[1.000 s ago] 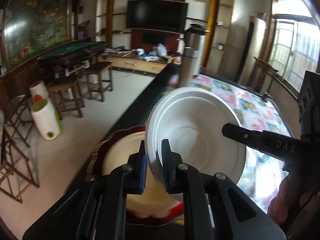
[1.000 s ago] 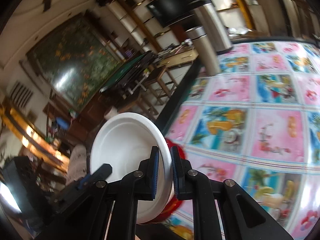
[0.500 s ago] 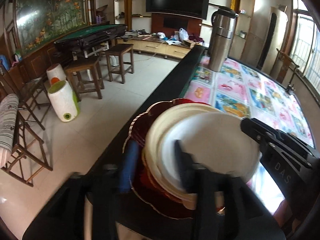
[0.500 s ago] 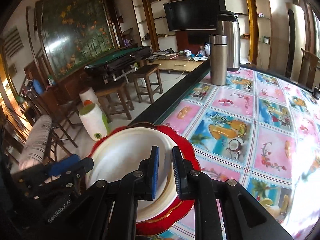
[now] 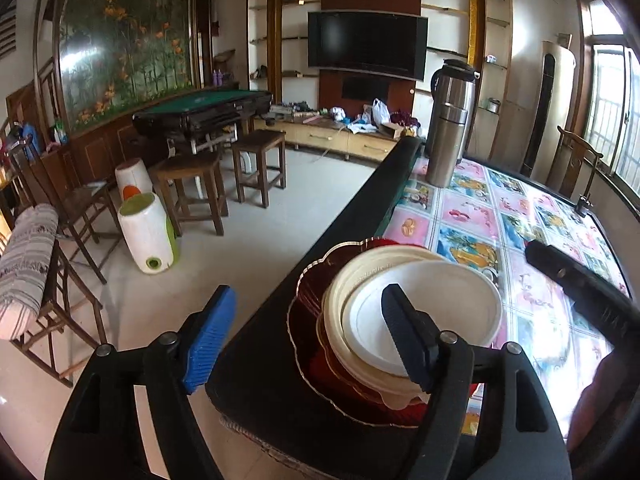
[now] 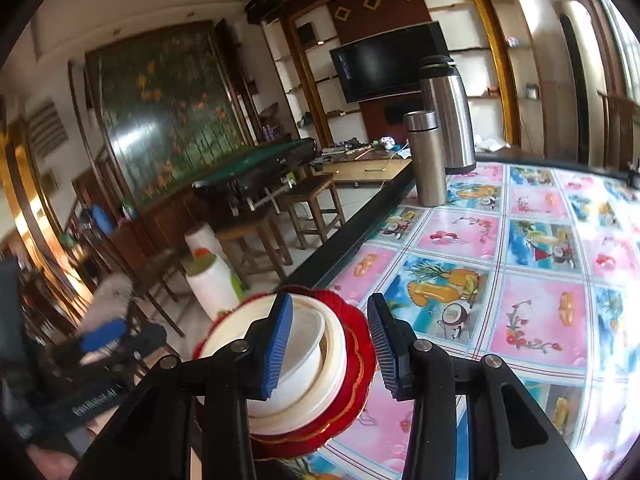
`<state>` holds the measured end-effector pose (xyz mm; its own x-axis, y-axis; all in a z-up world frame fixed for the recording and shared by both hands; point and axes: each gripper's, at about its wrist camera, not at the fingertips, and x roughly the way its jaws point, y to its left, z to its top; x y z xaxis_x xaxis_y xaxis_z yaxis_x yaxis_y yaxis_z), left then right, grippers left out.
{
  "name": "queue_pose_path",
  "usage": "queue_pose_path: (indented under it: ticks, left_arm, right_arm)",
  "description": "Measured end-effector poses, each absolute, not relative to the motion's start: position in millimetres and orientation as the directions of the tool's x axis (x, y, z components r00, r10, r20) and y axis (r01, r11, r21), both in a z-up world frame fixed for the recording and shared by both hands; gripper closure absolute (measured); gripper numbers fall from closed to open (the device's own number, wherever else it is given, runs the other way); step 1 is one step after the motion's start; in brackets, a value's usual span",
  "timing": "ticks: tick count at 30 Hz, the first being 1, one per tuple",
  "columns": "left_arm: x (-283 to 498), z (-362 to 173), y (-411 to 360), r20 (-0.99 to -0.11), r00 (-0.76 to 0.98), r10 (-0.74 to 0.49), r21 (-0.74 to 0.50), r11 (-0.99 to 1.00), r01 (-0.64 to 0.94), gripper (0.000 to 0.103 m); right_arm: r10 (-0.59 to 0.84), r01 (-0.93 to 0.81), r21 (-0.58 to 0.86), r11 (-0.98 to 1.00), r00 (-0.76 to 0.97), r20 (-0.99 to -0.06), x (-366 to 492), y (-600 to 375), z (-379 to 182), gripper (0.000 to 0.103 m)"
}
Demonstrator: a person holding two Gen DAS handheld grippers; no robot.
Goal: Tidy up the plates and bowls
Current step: 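Lower the white bowl with both tools onto the beige plate in the stack, then open both tools to release the white bowl on the stack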
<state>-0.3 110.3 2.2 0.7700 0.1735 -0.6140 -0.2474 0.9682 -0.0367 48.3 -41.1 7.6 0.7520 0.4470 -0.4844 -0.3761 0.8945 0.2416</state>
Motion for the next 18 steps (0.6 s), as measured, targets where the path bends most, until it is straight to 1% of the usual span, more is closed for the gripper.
queue_pose_path:
  ticks: [2, 4, 5, 7, 11, 12, 13, 15, 17, 18]
  left_arm:
    - [0.8, -0.4, 113.2, -0.628, 0.760, 0.168, -0.051, 0.965, -0.256, 0.027]
    - [1.0, -0.8, 114.0, -0.639, 0.752, 0.160, -0.063, 0.964, -0.259, 0.027]
    - [0.0, -0.2, 115.4, -0.639, 0.753, 0.156, -0.070, 0.963, -0.259, 0.027]
    - [-3.3, 0.9, 115.5, -0.634, 0.756, 0.161, -0.071, 0.962, -0.264, 0.027]
    - [-6.5, 1.5, 113.7, -0.628, 0.764, 0.147, -0.080, 0.965, -0.252, 0.027]
    - [-9.2, 1.8, 111.9, -0.618, 0.773, 0.146, -0.079, 0.966, -0.246, 0.027]
    - [-11.2, 2.1, 109.4, -0.609, 0.779, 0.150, -0.073, 0.967, -0.244, 0.027]
    - [-14.0, 2.6, 103.6, -0.595, 0.786, 0.167, -0.048, 0.969, -0.242, 0.027]
    - [-15.1, 2.1, 96.0, -0.593, 0.782, 0.192, -0.011, 0.969, -0.246, 0.027]
    - [-14.8, 2.0, 92.1, -0.594, 0.778, 0.206, 0.008, 0.968, -0.250, 0.027]
  right_arm:
    - [0.451, -0.410, 0.195, 0.891, 0.748, -0.488, 44.6, -29.2, 0.0, 0.062]
    - [0.371, -0.400, 0.063, 0.914, 0.763, -0.529, 45.0, -9.5, -15.9, 0.065]
    - [0.352, -0.399, 0.032, 0.916, 0.764, -0.541, 45.3, -4.3, -23.9, 0.066]
    - [0.401, -0.431, 0.069, 0.900, 0.755, -0.518, 39.5, -6.1, -27.5, 0.066]
    - [0.456, -0.451, 0.112, 0.885, 0.794, -0.403, 20.9, -27.3, -5.2, 0.065]
    - [0.467, -0.454, 0.130, 0.881, 0.794, -0.389, 18.2, -33.8, -1.2, 0.065]
    - [0.479, -0.459, 0.148, 0.876, 0.791, -0.380, 16.4, -40.1, 2.2, 0.063]
    - [0.496, -0.464, 0.176, 0.868, 0.791, -0.358, 6.9, -52.2, 7.3, 0.057]
    - [0.501, -0.464, 0.190, 0.865, 0.792, -0.349, 0.0, -60.8, 7.9, 0.044]
    - [0.510, -0.468, 0.204, 0.860, 0.787, -0.347, -3.6, -65.6, 7.0, 0.042]
